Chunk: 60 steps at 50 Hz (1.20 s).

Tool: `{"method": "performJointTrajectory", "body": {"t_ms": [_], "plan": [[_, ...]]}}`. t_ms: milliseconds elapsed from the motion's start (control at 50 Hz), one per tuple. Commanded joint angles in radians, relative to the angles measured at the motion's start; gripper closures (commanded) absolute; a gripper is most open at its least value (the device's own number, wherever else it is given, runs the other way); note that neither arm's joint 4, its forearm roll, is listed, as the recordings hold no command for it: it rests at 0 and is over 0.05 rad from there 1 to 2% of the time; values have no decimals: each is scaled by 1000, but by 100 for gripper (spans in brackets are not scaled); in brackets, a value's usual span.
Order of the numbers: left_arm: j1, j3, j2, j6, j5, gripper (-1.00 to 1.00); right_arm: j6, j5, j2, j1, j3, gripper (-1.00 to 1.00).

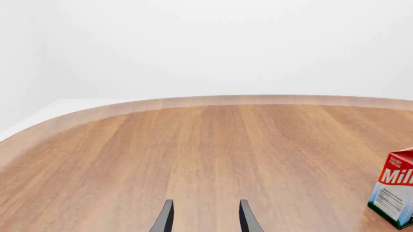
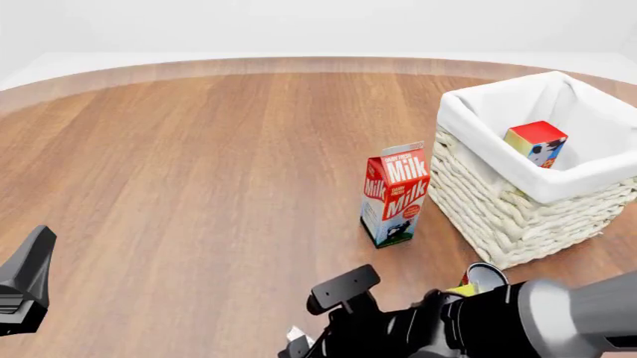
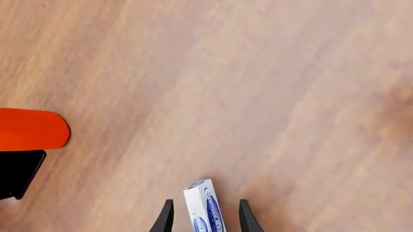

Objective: Pick up the cream cheese box and the butter, and put them in the basket.

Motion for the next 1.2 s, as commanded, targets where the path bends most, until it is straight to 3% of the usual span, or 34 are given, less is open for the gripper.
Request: {"method": "performJointTrajectory", "body": {"t_ms": [20,200,220,700,1200], "plan": [[0,0,0,0,0,-100,34,-17,23,7,3,-100],[0,0,0,0,0,-100,36,-27,31,11,2,-100],[0,0,0,0,0,-100,37,-27,31,12,2,100],[0,0,0,0,0,-100,-4,44,-22,-2,-42,100],[0,0,0,0,0,-100,-124,257,-135,-38,-192,100]]}}
